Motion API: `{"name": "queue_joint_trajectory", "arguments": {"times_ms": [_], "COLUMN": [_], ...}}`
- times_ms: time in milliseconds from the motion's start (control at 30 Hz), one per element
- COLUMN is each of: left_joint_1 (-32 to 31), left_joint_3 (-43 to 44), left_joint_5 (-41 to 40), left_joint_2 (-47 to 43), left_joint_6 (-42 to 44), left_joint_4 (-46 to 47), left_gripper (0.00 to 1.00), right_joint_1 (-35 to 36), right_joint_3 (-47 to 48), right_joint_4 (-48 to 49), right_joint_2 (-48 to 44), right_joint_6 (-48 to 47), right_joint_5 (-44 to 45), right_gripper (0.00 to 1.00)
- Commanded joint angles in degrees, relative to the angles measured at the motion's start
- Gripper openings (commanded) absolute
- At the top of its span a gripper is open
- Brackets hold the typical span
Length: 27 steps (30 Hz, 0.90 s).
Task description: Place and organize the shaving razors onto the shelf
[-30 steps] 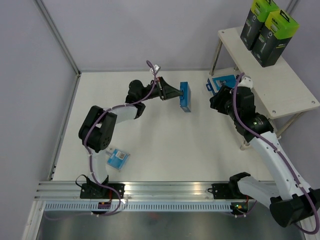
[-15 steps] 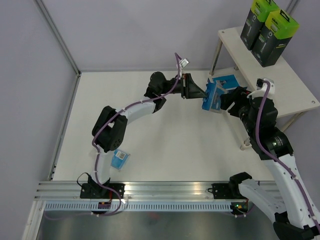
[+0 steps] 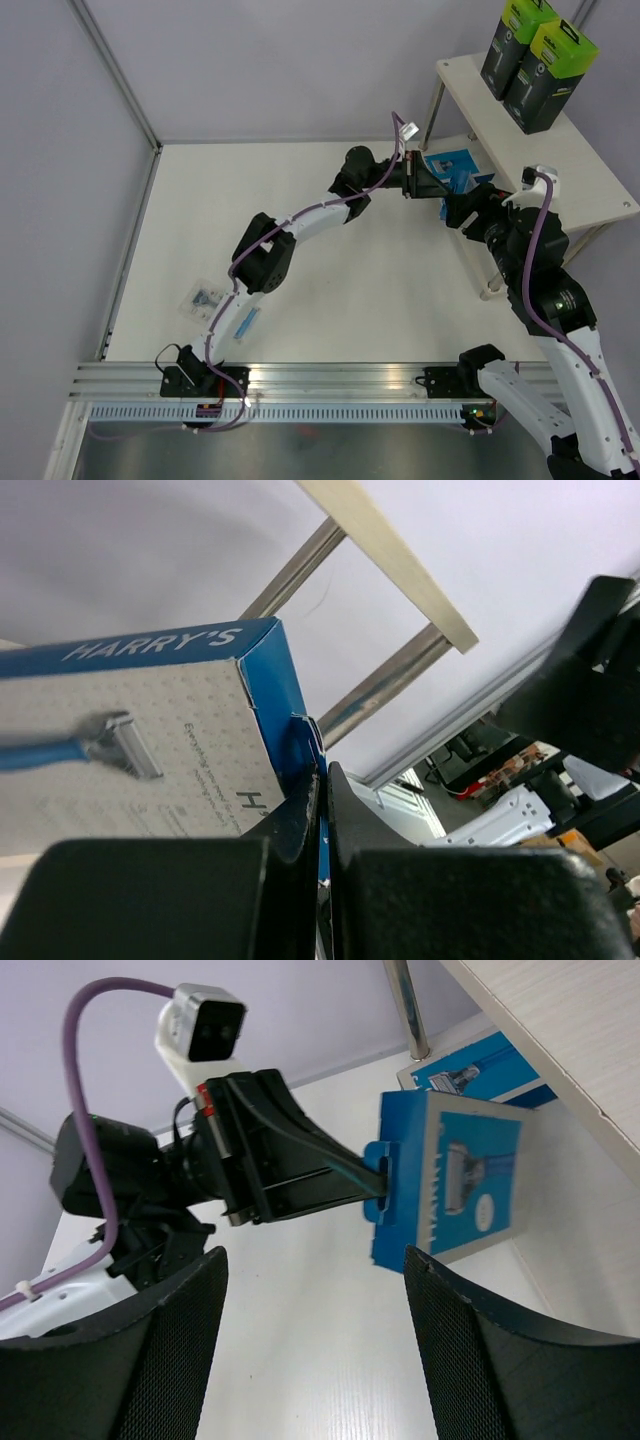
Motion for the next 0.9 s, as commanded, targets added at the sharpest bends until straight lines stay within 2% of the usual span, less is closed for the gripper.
{"name": "queue_joint_trajectory", "arguments": {"times_ms": [0, 167, 300, 400, 467, 633, 867], "left_joint_1": [-2.0, -2.35, -2.53, -3.32, -4.1, -4.72, -6.39], "left_joint_3": [8.47, 8.57, 8.48, 7.69, 5.77, -2.41, -14.01], "left_joint_5": [-3.92, -9.89, -16.3, -18.68, -20.61, -27.3, -37.05], "left_joint_2": [2.97, 4.55, 9.37, 11.49, 11.32, 9.31, 4.91], "left_joint_6": [-1.62, -3.55, -9.51, -10.76, -10.68, -11.29, -11.56], "left_joint_4": [-0.68, 0.2, 1.77, 1.87, 1.78, 0.2, 0.99], "left_gripper": [0.02, 0.02, 0.02, 0.02, 0.02, 0.02, 0.02], "right_joint_1": [-0.09, -0.09, -0.09, -0.09, -0.09, -0.09, -0.09], "right_joint_3": [-1.41, -2.38, -2.55, -2.9, -3.08, -3.17, -4.4], "right_joint_4": [-0.09, 0.17, 0.17, 0.17, 0.09, -1.32, 2.19], "right_joint_2": [-1.72, -2.95, -3.13, -3.13, -3.04, -1.11, 1.7], "right_joint_6": [0.33, 0.51, -0.28, -0.2, 0.07, 1.74, 0.43], "right_joint_5": [-0.93, -1.1, -0.66, -0.66, -0.31, 0.74, -4.53], "right_gripper": [0.77, 0.78, 0.79, 0.79, 0.8, 0.97, 0.98]}}
